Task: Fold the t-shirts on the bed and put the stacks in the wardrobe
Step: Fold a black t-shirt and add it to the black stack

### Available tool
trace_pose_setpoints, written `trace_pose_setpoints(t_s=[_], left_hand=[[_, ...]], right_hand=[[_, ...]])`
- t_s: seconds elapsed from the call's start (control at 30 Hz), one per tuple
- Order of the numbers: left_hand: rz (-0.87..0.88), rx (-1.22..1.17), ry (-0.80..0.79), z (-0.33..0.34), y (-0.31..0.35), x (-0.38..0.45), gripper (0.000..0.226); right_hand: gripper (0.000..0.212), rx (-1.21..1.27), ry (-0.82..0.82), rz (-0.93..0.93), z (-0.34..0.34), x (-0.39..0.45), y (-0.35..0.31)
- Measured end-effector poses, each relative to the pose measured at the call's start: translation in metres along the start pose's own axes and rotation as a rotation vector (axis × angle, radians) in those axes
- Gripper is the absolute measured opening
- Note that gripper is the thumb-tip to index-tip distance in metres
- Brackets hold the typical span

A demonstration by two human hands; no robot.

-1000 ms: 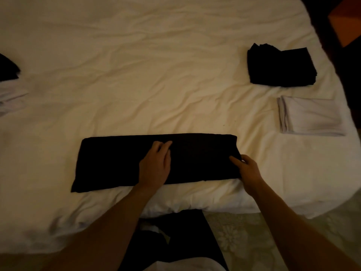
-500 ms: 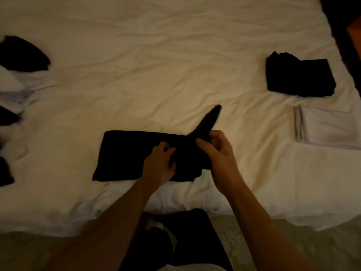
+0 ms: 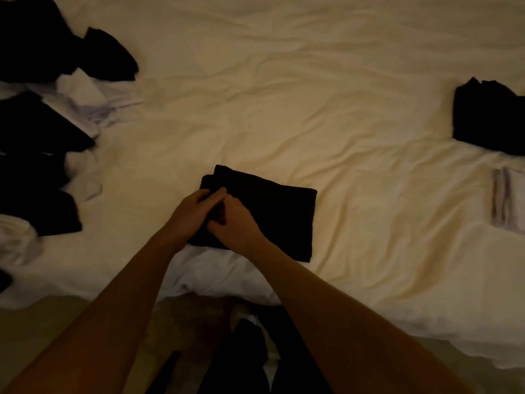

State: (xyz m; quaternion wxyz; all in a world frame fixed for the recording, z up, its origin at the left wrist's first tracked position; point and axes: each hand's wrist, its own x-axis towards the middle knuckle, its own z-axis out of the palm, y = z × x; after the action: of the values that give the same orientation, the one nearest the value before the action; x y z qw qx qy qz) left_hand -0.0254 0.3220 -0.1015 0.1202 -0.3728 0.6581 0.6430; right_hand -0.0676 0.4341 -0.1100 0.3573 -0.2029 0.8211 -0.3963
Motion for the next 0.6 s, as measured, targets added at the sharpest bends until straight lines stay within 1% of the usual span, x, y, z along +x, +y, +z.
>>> trace_pose_setpoints(t_s=[0.07,0.1,0.2,0.27,0.3,0.37,0.43,0.5,0.6], left_hand=[[0.017,0.143,0.095,0.001,-0.007,0.007,0.059],[0.028,0.184,0.132,0.002,-0.010,0.010,0.059],[0.108,0.232,0.156,0.006,-0.012,0.013,0.034],[0.160,0.189,0.195,0.005,-0.012,0.011,0.028],[0.174,0.167,0.234,0.002,-0.013,0.011,0.027],[0.169,0.178,0.286,-0.002,-0.017,0.011,0.029],[0.147,0.271,0.268,-0.007,-0.026,0.015,0.031],[0.126,0.358,0.251,-0.010,-0.033,0.020,0.033],[0.088,0.393,0.232,-0.008,-0.039,0.025,0.037]], right_hand=[[0.027,0.048,0.037,-0.026,-0.009,-0.013,0.007],[0.023,0.068,0.115,-0.051,-0.016,-0.021,0.012],[0.017,0.065,0.454,-0.067,-0.040,-0.038,0.040],[0.019,-0.032,0.614,-0.011,-0.054,-0.045,0.062],[0.023,-0.121,0.655,0.014,-0.059,-0.047,0.073],[0.037,-0.322,0.643,0.023,-0.062,-0.050,0.094],[0.051,-0.435,0.556,0.011,-0.059,-0.051,0.108],[0.057,-0.473,0.487,0.018,-0.052,-0.050,0.115],[0.059,-0.584,0.496,0.025,-0.044,-0.048,0.121]])
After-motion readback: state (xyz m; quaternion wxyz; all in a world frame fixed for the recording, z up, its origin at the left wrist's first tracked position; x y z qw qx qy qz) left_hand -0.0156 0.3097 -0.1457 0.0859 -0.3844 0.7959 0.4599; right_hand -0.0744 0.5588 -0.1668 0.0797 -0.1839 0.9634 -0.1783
